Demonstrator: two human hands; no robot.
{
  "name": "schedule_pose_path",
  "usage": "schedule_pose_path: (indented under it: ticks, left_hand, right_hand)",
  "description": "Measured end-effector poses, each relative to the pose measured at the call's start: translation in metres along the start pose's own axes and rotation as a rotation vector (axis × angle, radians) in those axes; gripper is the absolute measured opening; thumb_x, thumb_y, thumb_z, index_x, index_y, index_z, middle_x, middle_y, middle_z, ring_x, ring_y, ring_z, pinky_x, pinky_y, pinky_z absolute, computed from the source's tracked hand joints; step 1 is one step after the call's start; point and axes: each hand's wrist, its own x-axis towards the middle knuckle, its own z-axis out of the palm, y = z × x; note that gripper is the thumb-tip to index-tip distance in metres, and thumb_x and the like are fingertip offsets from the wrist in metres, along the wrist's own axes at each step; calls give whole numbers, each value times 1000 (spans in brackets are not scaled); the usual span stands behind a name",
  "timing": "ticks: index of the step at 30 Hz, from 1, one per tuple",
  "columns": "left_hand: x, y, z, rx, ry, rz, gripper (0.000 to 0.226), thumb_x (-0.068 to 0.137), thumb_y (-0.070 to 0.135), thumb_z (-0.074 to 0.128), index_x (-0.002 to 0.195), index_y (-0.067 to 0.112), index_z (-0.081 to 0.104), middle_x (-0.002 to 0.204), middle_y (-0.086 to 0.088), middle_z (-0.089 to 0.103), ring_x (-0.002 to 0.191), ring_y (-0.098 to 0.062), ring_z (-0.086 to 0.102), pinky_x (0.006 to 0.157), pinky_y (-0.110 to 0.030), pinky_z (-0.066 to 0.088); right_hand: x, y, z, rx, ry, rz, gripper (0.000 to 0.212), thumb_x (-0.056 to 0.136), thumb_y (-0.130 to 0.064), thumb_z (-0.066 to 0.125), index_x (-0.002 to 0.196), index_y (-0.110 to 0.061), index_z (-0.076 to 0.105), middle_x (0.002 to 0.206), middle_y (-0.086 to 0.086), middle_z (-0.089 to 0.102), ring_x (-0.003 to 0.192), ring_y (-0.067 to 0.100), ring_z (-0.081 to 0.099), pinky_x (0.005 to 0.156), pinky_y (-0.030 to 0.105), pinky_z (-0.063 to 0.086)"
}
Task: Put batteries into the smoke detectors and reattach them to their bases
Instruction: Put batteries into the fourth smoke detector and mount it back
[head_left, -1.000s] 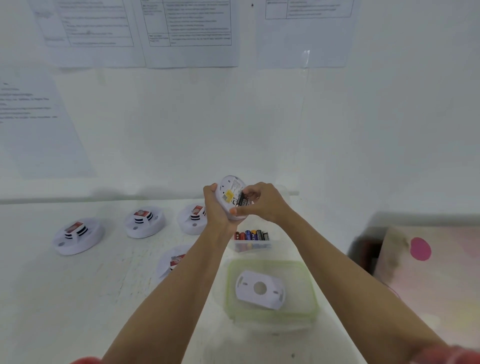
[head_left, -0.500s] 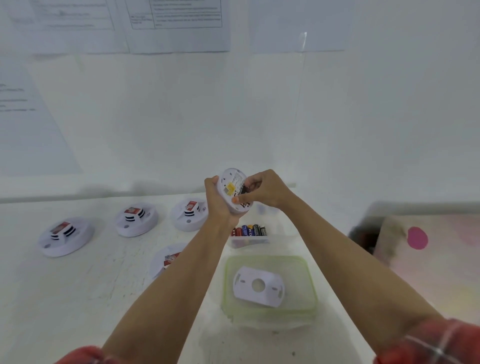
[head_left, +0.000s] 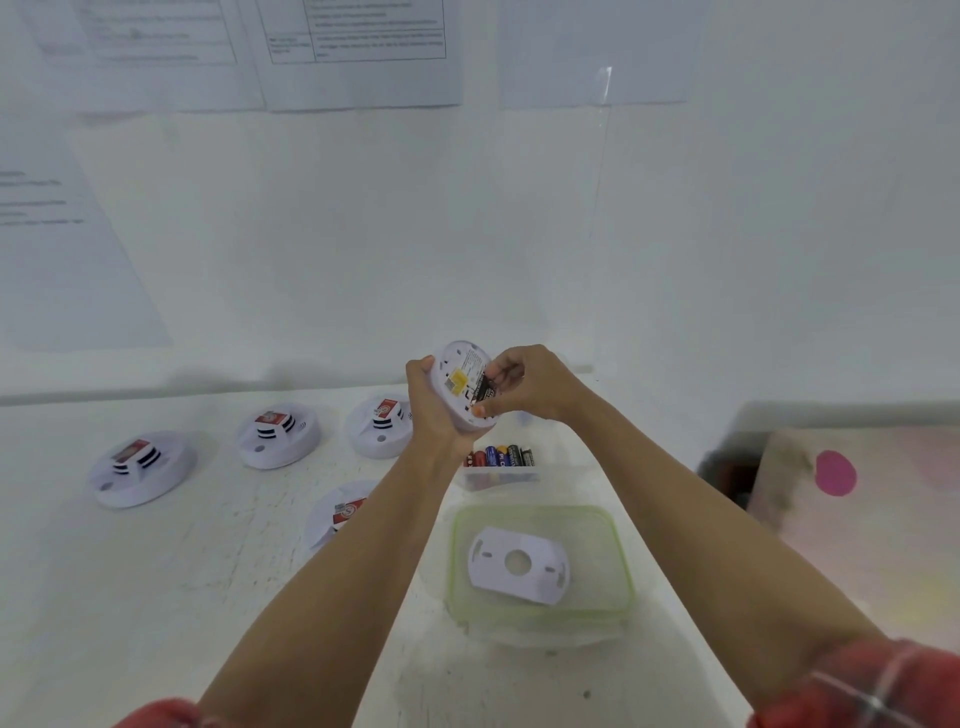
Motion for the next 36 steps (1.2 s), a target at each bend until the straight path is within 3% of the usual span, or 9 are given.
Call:
schedule_pose_path:
  ticks: [5,9,16,20,24,27,32,34,36]
  left_hand:
    - [-3,-1,0,28,18,-5,38,85,44,30,79,14,53,79,-6,48,74,-19,45,68,-29,34]
    - [-4,-3,-1,39,35,2,37,85,45,31,81,15,53,80,-5,49,75,-19,46,68,-29,35]
    - [-5,-6,3,21,38,27,36,85,44,30,75,15,50,74,-3,46,71,-18,45,63,-27,32]
    - [-5,-6,4,46,69,56,37,85,45,30,76,16,50,74,-3,46,71,-18,44,62,-26,32]
    - [-4,-12,9,64,123,87,33,85,43,33,80,15,50,74,-3,47,69,-18,45,63,-27,35]
    - [-1,-17,10,65,147,88,33,83,42,36,92,13,49,78,-5,47,73,-21,48,59,-26,42]
    - [-1,-15,10,119,148,147,30,86,41,35,89,15,49,75,-3,44,67,-19,44,57,-24,38]
    - [-1,-11,8,133,176,174,29,88,43,35,85,19,52,78,-3,48,72,-18,46,63,-26,38]
    - [-2,-9,7,128,207,191,28,89,43,36,82,23,54,80,-2,52,77,-17,49,67,-27,39]
  right_hand:
    - [-4,0,1,-32,16,-12,42,62,-9,85,96,3,65,75,2,61,66,11,55,69,20,49]
    - [-8,0,4,-84,46,-50,39,65,-9,82,98,3,65,91,15,67,74,15,58,71,24,52]
    - [-20,-5,7,-164,80,-136,29,71,-9,72,97,6,67,99,23,65,90,31,63,84,46,52]
    - [-25,-5,8,-104,103,-135,29,77,-6,66,106,-3,68,105,17,62,90,21,59,88,34,51]
    - [-25,-7,6,-42,96,-46,20,83,-10,63,100,-2,70,89,14,67,64,2,55,71,23,48]
    - [-23,-8,4,91,78,68,14,79,-11,71,91,-6,66,82,15,66,69,21,65,76,35,58]
    - [-25,-11,-12,402,-48,296,21,81,3,64,101,-2,59,73,12,61,50,14,61,58,23,59]
    - [-22,-3,-20,317,-27,370,19,83,3,61,101,-4,57,71,11,58,53,17,57,53,23,57]
    - [-20,6,-21,-28,-27,427,14,82,3,58,92,-6,57,70,11,58,57,22,57,51,24,55]
